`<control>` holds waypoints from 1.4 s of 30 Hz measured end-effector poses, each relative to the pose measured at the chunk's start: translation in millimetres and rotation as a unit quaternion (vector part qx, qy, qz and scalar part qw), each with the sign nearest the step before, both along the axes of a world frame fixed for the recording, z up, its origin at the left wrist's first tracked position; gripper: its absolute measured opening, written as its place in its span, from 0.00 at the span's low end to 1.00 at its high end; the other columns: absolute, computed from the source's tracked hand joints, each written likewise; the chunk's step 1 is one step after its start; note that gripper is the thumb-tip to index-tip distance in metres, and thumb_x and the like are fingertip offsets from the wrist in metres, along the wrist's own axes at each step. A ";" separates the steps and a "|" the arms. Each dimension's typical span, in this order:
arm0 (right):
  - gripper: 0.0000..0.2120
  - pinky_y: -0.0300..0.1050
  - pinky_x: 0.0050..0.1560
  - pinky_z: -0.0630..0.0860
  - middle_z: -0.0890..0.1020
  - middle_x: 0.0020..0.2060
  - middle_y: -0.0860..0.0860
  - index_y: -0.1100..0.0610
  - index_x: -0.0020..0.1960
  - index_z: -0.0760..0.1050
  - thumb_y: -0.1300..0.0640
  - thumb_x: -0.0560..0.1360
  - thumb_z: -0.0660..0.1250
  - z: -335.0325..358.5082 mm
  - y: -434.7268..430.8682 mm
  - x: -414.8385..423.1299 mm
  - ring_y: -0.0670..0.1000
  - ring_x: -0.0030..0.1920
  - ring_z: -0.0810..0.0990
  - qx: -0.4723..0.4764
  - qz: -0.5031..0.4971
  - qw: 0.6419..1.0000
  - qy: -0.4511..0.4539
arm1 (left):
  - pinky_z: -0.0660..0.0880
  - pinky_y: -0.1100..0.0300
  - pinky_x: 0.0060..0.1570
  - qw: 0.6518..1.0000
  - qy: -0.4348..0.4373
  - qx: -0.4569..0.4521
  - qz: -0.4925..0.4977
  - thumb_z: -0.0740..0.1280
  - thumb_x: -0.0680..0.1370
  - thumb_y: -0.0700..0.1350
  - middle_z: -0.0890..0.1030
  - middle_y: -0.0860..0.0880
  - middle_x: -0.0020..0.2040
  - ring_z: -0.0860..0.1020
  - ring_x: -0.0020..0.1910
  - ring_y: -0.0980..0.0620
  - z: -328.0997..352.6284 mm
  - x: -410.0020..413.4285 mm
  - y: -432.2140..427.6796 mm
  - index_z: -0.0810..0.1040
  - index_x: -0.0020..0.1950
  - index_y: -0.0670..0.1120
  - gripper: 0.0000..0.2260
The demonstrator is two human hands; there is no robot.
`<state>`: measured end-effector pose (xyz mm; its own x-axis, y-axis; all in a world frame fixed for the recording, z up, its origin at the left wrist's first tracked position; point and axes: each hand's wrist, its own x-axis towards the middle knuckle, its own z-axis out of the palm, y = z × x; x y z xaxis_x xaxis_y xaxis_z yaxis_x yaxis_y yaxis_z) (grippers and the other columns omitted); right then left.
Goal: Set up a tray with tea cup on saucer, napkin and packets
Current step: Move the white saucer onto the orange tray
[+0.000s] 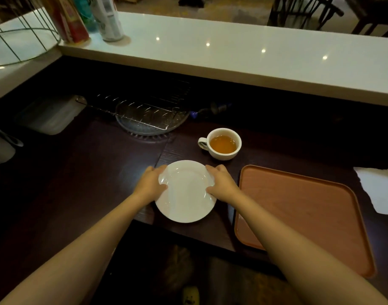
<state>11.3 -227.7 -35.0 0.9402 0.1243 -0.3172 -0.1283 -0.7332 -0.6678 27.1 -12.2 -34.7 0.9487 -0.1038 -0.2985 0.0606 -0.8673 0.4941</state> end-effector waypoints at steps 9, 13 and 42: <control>0.27 0.40 0.49 0.66 0.62 0.54 0.48 0.54 0.66 0.66 0.66 0.69 0.66 23.4 -74.1 -37.1 0.47 0.51 0.64 -0.006 -0.064 0.998 -0.030 | 0.68 0.57 0.46 0.998 -0.051 -0.006 -0.048 0.66 0.71 0.43 0.67 0.48 0.50 0.73 0.52 0.44 27.2 -19.4 -77.2 0.70 0.62 0.51 0.20; 0.29 0.41 0.51 0.67 0.65 0.64 0.56 0.57 0.69 0.64 0.66 0.69 0.67 27.3 -123.0 -61.1 0.53 0.59 0.69 -0.020 -0.110 0.994 -0.005 | 0.67 0.57 0.47 0.995 -0.054 -0.012 -0.085 0.67 0.71 0.43 0.68 0.47 0.52 0.73 0.54 0.44 24.9 -30.2 -127.1 0.69 0.63 0.52 0.21; 0.32 0.55 0.68 0.63 0.63 0.71 0.56 0.52 0.72 0.60 0.62 0.71 0.67 -4.1 -200.7 -95.3 0.60 0.71 0.59 -0.099 -0.155 0.983 0.018 | 0.71 0.53 0.53 0.976 -0.133 0.078 -0.156 0.65 0.75 0.45 0.75 0.43 0.59 0.71 0.59 0.43 -18.5 -50.8 -216.8 0.65 0.68 0.45 0.22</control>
<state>-84.0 -428.4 -39.1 0.9107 -0.2347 -0.3398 -0.3876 -0.7700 -0.5068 -23.6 -229.0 -53.2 0.9241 -0.3736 -0.0808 -0.3315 -0.8886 0.3170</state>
